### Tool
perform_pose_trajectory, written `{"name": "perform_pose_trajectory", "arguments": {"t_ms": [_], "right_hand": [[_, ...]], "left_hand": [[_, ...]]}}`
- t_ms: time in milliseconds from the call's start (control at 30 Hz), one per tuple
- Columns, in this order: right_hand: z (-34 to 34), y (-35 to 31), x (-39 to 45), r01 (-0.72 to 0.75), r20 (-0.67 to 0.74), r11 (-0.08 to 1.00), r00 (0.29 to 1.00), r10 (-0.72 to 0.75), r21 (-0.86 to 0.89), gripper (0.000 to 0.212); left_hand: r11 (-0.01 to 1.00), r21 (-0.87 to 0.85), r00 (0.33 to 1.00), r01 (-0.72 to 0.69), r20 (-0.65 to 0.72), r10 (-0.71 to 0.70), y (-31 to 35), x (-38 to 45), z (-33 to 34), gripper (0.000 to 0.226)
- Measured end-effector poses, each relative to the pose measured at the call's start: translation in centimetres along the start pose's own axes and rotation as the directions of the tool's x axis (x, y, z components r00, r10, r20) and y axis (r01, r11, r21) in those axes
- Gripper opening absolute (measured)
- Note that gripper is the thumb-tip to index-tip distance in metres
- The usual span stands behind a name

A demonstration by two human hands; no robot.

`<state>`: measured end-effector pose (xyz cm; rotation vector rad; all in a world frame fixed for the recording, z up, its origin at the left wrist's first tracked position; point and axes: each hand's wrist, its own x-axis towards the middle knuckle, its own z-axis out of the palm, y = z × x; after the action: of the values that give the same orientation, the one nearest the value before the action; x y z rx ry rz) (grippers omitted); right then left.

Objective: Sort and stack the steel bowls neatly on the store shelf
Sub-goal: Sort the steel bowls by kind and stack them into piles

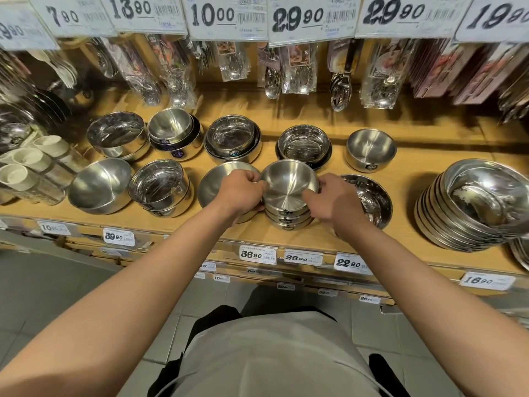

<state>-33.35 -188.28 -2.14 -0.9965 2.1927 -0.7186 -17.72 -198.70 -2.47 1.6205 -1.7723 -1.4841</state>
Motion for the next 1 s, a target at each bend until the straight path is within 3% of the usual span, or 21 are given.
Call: {"name": "perform_pose_trajectory", "arguments": {"t_ms": [667, 800, 1000], "right_hand": [[-0.75, 0.11, 0.21, 0.083, 0.021, 0.988, 0.996, -0.087, 0.130, 0.022], [-0.76, 0.07, 0.41, 0.080, 0.017, 0.994, 0.997, -0.082, 0.080, 0.016], [-0.66, -0.24, 0.70, 0.076, -0.013, 0.996, 0.997, -0.075, 0.050, 0.024]], "left_hand": [[0.986, -0.116, 0.993, 0.117, 0.024, -0.115, -0.34, -0.58, 0.22, 0.009], [0.994, -0.055, 0.996, 0.090, 0.012, -0.090, -0.50, -0.63, -0.08, 0.024], [0.999, 0.044, 1.000, 0.008, -0.026, -0.007, -0.09, -0.33, -0.42, 0.012]]}}
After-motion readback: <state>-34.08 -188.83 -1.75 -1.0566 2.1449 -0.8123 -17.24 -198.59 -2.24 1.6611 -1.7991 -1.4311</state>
